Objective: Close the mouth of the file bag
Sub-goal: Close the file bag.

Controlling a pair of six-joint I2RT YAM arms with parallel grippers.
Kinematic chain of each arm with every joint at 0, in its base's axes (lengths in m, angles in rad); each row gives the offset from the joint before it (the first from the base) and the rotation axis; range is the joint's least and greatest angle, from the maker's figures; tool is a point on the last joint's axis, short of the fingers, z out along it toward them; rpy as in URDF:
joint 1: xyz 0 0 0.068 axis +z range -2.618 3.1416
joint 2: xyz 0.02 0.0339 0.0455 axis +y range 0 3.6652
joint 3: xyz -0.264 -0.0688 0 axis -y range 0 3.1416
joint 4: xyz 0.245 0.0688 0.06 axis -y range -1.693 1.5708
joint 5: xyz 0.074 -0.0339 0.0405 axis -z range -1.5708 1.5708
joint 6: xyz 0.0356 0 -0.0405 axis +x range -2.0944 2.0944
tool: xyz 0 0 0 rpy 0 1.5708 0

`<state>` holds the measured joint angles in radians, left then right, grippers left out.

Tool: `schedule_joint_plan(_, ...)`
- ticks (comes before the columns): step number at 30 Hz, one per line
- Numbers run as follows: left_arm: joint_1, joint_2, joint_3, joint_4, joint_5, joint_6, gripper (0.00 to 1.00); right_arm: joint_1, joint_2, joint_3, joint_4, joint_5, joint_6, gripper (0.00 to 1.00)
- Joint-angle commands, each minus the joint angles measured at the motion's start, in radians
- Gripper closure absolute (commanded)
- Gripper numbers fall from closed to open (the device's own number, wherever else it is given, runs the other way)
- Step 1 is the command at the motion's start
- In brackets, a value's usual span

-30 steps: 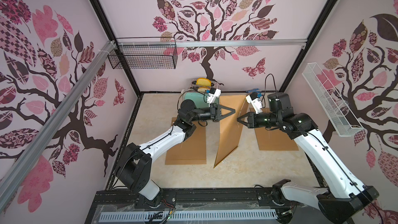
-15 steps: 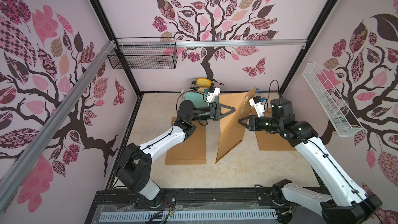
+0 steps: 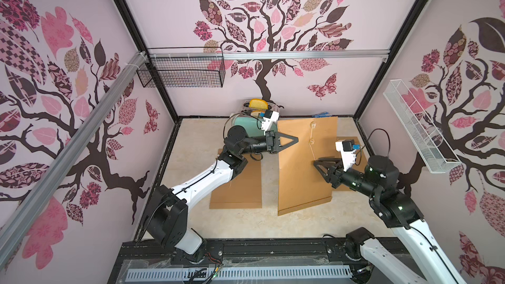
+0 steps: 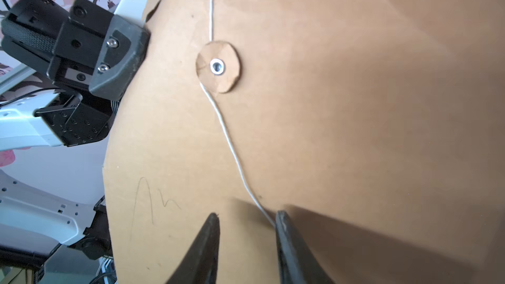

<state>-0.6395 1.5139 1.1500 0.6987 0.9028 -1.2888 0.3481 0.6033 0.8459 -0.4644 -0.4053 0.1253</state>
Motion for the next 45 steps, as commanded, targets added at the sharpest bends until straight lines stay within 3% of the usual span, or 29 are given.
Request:
schedule_joint_plan(1, -0.003, -0.037, 0.038, -0.038, 0.000, 0.060, 1.00, -0.004, -0.046, -0.014, 0.108, 0.068, -0.064, 0.61)
schedule_joint_plan(7, -0.003, -0.033, 0.045, -0.039, 0.005, 0.062, 1.00, -0.004, -0.117, -0.105, 0.181, 0.024, -0.142, 0.60)
schedule_joint_plan(11, -0.005, -0.029, 0.033, 0.012, 0.004, 0.026, 1.00, -0.005, -0.067, -0.129, 0.242, -0.020, -0.221, 0.58)
schedule_joint_plan(19, -0.005, -0.031, 0.036, 0.018, 0.002, 0.020, 1.00, -0.002, 0.064, -0.059, 0.262, -0.088, -0.237, 0.59)
schedule_joint_plan(31, -0.014, -0.041, 0.028, 0.014, -0.007, 0.022, 1.00, 0.065, 0.126, -0.043, 0.358, -0.029, -0.179, 0.68)
schedule_joint_plan(37, -0.021, -0.035, 0.035, 0.021, -0.013, 0.014, 1.00, 0.112, 0.179, -0.002, 0.340, 0.053, -0.146, 0.82)
schedule_joint_plan(41, -0.020, -0.036, 0.033, 0.028, -0.013, 0.008, 1.00, 0.114, 0.204, 0.021, 0.305, 0.073, -0.123, 1.00)
schedule_joint_plan(45, -0.021, -0.037, 0.036, 0.018, -0.015, 0.015, 1.00, 0.113, 0.182, 0.009, 0.270, 0.135, -0.113, 1.00)
